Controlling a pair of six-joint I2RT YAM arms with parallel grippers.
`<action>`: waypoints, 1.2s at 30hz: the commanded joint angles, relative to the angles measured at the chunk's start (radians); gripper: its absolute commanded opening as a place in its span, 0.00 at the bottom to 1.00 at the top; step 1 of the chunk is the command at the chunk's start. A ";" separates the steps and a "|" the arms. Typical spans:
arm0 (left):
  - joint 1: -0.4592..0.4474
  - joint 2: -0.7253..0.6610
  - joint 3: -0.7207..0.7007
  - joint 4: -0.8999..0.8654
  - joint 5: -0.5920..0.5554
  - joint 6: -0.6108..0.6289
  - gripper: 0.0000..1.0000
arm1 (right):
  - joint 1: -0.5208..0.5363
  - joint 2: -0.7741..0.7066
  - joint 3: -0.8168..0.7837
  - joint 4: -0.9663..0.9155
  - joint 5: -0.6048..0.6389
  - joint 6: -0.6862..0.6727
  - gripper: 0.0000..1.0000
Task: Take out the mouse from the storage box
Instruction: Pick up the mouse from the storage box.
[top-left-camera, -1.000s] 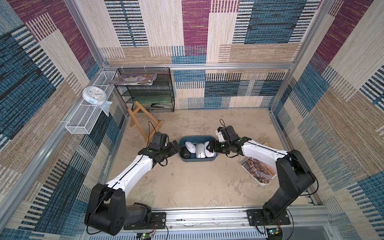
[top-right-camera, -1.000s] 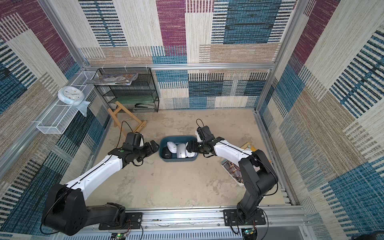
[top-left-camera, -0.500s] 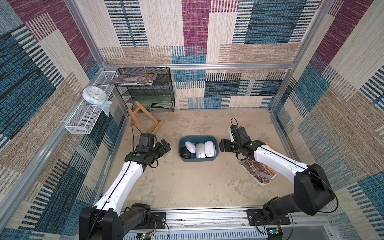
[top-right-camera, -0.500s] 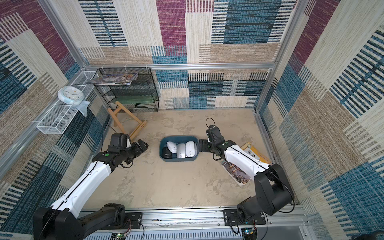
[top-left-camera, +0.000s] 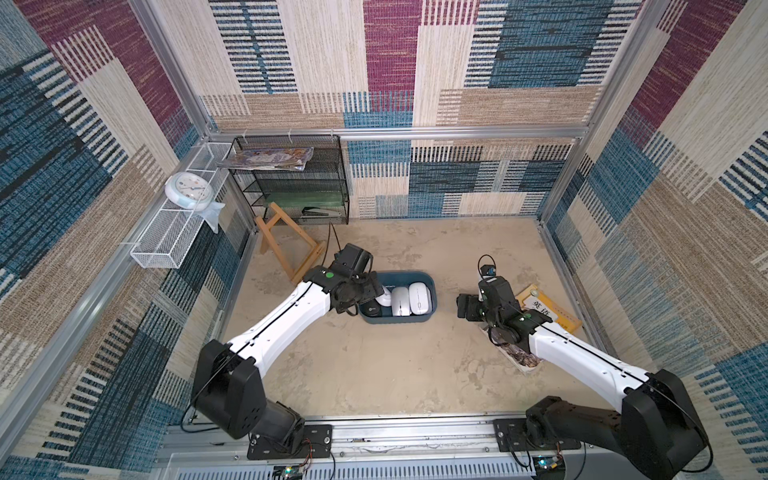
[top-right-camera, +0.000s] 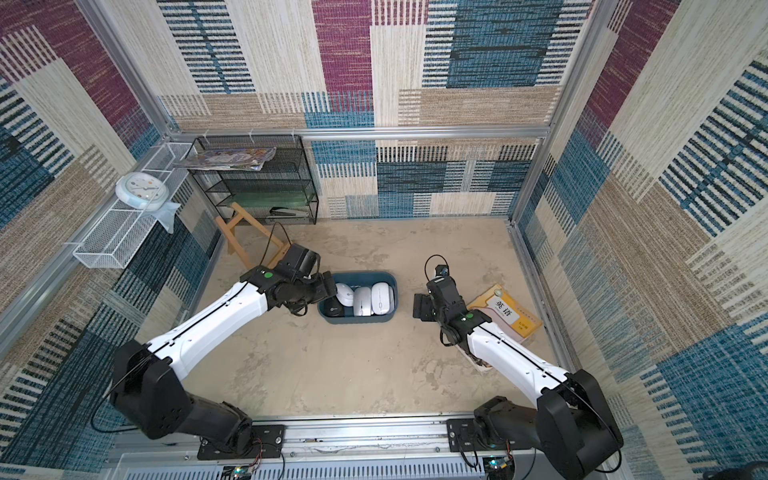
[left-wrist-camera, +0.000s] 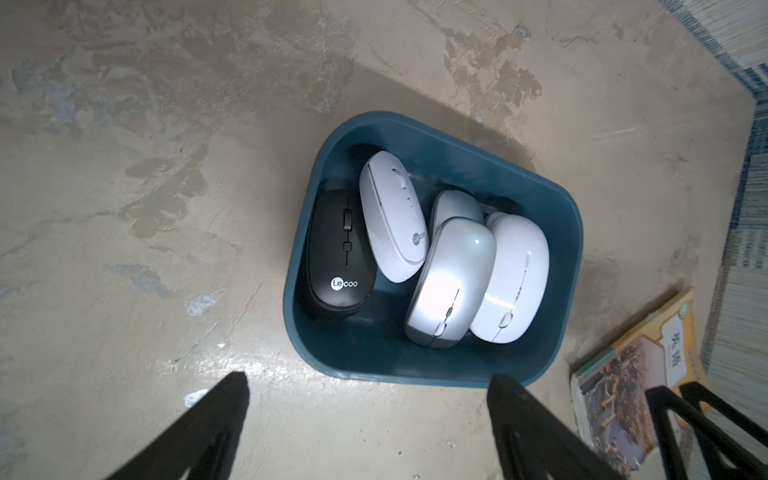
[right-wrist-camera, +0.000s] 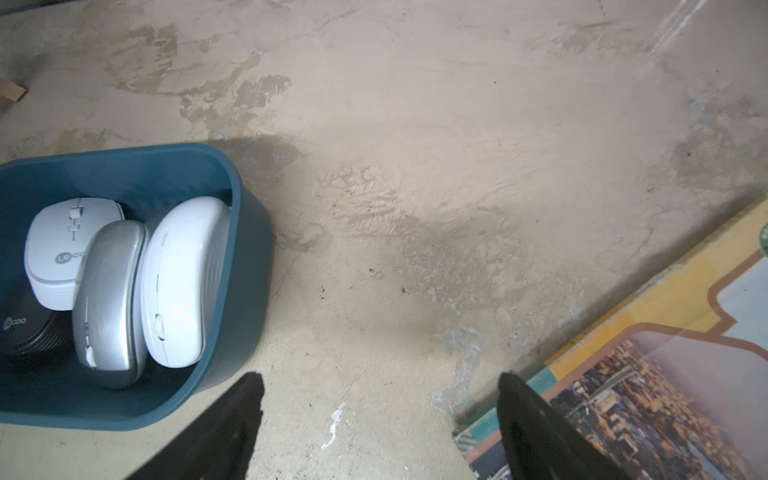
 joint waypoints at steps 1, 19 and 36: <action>-0.026 0.062 0.052 -0.067 -0.060 -0.037 0.93 | 0.001 -0.016 -0.024 0.075 0.004 -0.015 0.92; -0.063 0.366 0.279 -0.108 -0.090 -0.090 0.88 | 0.001 -0.086 -0.107 0.151 0.041 -0.010 0.96; -0.020 0.465 0.285 -0.031 0.003 -0.181 0.75 | 0.002 -0.067 -0.116 0.178 0.015 -0.017 0.95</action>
